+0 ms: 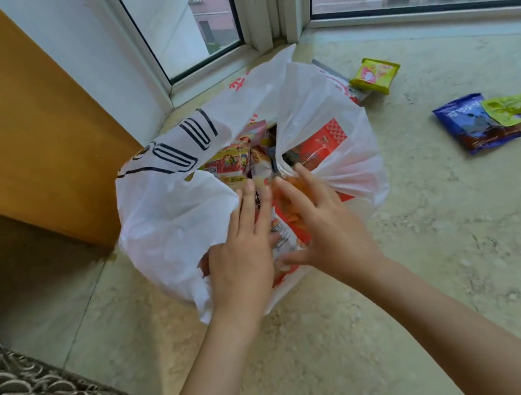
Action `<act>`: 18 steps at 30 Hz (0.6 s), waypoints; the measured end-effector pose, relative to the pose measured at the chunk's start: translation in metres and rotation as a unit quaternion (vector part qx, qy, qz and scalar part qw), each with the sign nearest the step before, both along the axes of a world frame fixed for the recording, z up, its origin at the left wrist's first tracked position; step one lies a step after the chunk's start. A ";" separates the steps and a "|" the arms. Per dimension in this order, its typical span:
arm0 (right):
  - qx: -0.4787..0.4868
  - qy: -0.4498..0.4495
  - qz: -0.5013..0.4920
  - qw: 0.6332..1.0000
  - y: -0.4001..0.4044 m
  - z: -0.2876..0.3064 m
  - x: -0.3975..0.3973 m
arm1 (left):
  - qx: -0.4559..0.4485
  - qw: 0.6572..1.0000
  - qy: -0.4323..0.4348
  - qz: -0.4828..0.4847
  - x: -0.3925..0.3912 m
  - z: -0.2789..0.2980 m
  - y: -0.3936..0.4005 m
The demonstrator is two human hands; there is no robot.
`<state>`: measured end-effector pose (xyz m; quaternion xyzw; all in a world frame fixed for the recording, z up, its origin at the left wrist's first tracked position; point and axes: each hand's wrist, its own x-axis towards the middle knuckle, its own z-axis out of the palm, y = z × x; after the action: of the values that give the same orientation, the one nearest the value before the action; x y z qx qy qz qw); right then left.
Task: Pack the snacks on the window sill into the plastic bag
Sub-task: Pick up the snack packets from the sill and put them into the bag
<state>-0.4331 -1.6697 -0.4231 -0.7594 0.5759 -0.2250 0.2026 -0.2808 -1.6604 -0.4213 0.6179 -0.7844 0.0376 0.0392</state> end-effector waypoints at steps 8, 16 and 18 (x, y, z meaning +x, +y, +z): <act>-0.047 0.094 -0.069 0.992 -0.004 -0.005 -0.033 | 0.004 0.994 -0.105 -0.043 -0.015 -0.021 0.008; -0.083 0.106 -0.105 0.985 0.026 0.002 -0.060 | -0.106 0.989 -0.099 -0.032 -0.061 -0.008 0.030; -0.090 0.113 -0.147 0.979 0.031 0.001 -0.068 | -0.118 0.988 -0.087 -0.048 -0.072 -0.005 0.029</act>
<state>-0.5008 -1.6388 -0.4219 -0.7019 0.6781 -0.2158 0.0318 -0.3524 -1.6311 -0.4261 0.5651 -0.8035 0.1814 0.0453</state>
